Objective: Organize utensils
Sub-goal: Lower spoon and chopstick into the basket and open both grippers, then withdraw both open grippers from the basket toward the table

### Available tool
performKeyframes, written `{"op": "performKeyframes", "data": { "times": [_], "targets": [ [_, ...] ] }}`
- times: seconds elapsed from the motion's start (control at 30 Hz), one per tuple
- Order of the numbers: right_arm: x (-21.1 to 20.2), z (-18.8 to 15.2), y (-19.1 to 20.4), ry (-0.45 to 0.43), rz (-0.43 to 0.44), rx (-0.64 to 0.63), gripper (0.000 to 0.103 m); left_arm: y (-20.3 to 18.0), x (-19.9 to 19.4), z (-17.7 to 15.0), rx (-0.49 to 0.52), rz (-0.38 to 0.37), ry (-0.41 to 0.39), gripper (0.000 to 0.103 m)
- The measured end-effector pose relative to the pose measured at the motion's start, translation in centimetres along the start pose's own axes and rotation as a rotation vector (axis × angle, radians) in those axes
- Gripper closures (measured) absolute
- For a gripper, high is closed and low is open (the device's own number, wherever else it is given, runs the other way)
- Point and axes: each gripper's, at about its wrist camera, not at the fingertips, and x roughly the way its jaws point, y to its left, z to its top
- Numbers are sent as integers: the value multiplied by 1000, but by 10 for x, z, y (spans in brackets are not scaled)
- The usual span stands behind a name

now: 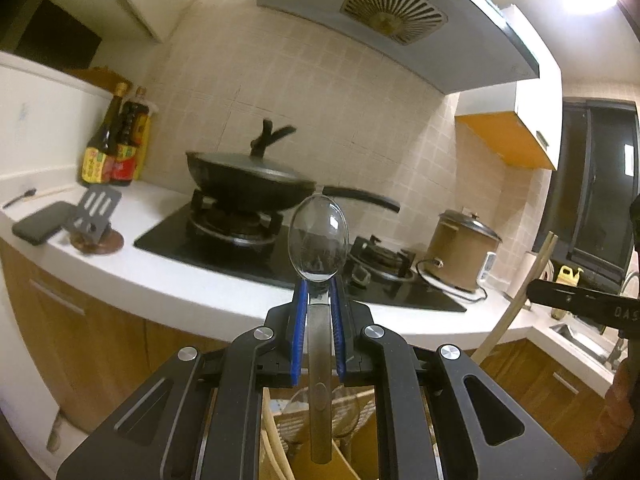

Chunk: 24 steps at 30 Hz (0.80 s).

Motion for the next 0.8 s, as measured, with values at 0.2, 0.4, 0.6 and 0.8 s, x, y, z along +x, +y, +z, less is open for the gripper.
{"op": "performKeyframes", "data": {
  "times": [0.2,0.4,0.6,0.8],
  "targets": [
    [19,-16,1,42,9,6,100,5,4,-16,0,26,-9,93],
    [30,-29,5,84,36,11,100,5,3,-27,29,42,7,92],
    [30,-36,2,132,91,49,99,3,-14,-29,67,31,29,70],
    [9,-50,0,166,110,68,79,7,-38,-22,44,5,76,61]
  ]
}}
